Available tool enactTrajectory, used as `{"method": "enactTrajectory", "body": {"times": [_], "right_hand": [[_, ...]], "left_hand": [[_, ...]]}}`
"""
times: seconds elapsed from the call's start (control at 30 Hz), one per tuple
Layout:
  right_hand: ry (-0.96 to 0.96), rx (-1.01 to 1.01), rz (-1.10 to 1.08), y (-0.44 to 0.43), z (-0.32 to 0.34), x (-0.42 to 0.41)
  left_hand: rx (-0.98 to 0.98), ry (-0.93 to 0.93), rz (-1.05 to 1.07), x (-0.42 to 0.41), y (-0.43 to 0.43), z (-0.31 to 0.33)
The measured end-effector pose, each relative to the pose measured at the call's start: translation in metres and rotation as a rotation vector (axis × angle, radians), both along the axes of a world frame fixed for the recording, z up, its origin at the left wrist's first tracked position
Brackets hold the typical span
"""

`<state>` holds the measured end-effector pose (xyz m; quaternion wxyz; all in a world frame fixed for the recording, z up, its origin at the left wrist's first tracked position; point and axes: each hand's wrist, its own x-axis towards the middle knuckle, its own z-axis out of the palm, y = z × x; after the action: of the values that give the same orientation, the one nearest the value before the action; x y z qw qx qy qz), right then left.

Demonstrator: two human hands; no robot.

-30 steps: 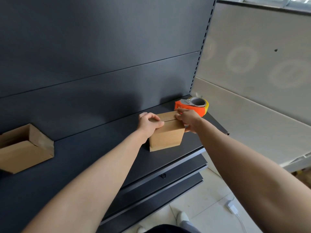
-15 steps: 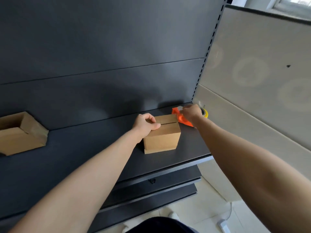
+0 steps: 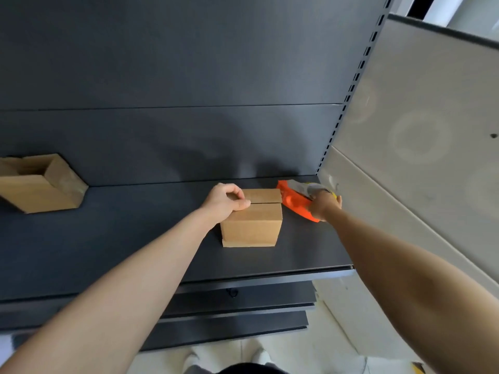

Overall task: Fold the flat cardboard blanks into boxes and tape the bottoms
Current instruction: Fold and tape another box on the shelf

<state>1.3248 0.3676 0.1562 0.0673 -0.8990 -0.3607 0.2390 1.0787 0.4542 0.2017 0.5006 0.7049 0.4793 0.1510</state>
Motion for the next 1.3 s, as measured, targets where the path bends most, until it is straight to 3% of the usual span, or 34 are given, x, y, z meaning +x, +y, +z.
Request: {"method": "enactTrajectory", "body": {"times": [0.1, 0.2, 0.37, 0.5, 0.77, 0.9, 1.03, 1.07, 1.3], "right_hand": [[0.085, 0.193, -0.043, 0.002, 0.023, 0.002], [0.367, 0.475, -0.169, -0.003, 0.061, -0.002], [0.47, 0.67, -0.168, -0.008, 0.114, -0.02], [0.542, 0.593, -0.083, -0.003, 0.123, -0.038], [0.52, 0.542, -0.119, 0.002, 0.125, -0.052], [0.475, 0.518, -0.113, 0.004, 0.126, -0.057], [0.447, 0.482, -0.1, 0.008, 0.129, -0.058], [0.434, 0.47, -0.09, 0.009, 0.13, -0.058], [0.348, 0.434, -0.044, 0.014, 0.132, -0.058]], "left_hand": [[-0.009, 0.004, -0.007, 0.0, 0.0, 0.003], [-0.012, -0.007, -0.022, 0.0, 0.001, 0.004], [0.003, -0.011, -0.044, -0.001, 0.002, 0.005], [0.01, 0.004, -0.072, -0.003, 0.003, 0.006], [-0.051, 0.044, -0.168, -0.011, 0.013, 0.013], [-0.008, -0.132, -0.01, -0.013, 0.019, 0.021], [-0.63, -0.496, 0.014, -0.016, 0.014, 0.035], [-0.702, -0.53, -0.016, -0.016, 0.012, 0.037], [-0.72, -0.617, 0.014, -0.014, 0.013, 0.04]]}}
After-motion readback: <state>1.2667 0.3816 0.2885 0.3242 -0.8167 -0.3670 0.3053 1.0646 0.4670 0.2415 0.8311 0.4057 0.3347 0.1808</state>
